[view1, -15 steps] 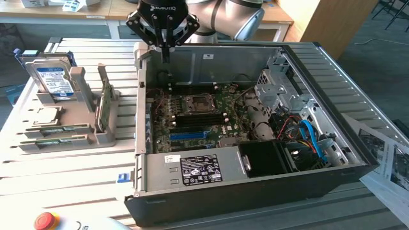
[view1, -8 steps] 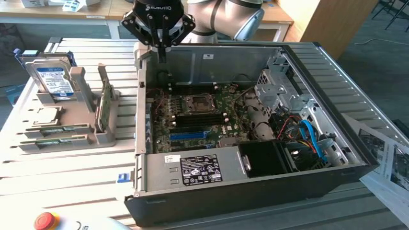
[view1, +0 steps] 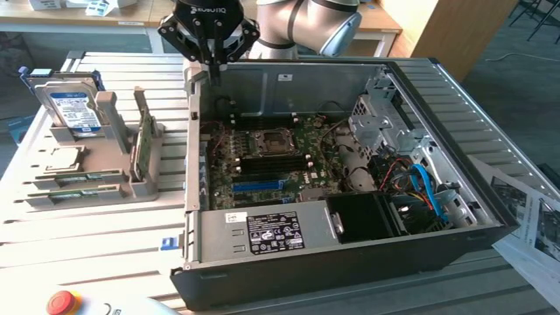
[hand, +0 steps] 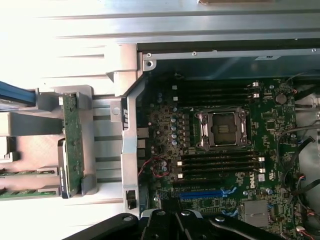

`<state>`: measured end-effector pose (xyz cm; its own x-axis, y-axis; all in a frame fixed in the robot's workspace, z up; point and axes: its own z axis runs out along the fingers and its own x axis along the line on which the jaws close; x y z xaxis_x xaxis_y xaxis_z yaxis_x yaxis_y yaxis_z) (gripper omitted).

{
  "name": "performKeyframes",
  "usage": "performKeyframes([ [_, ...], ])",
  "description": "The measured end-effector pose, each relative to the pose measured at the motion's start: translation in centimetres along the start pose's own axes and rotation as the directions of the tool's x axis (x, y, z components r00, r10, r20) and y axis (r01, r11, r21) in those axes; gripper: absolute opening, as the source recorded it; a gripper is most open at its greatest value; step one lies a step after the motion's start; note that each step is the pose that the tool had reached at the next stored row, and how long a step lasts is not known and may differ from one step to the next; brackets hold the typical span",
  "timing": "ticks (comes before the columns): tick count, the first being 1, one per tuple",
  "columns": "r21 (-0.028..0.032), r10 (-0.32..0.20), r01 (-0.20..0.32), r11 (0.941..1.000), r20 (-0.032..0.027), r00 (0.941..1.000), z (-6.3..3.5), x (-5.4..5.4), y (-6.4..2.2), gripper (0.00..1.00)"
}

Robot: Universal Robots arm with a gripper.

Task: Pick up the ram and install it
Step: 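Reach for the ram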

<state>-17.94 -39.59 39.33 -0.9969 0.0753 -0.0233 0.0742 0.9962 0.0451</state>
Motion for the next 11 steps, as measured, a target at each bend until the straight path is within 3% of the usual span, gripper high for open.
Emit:
performKeyframes([
  [11, 0.0001, 0.0, 0.0, 1.0, 0.0, 1.0, -0.04, 1.6, 0.02, 0.11],
])
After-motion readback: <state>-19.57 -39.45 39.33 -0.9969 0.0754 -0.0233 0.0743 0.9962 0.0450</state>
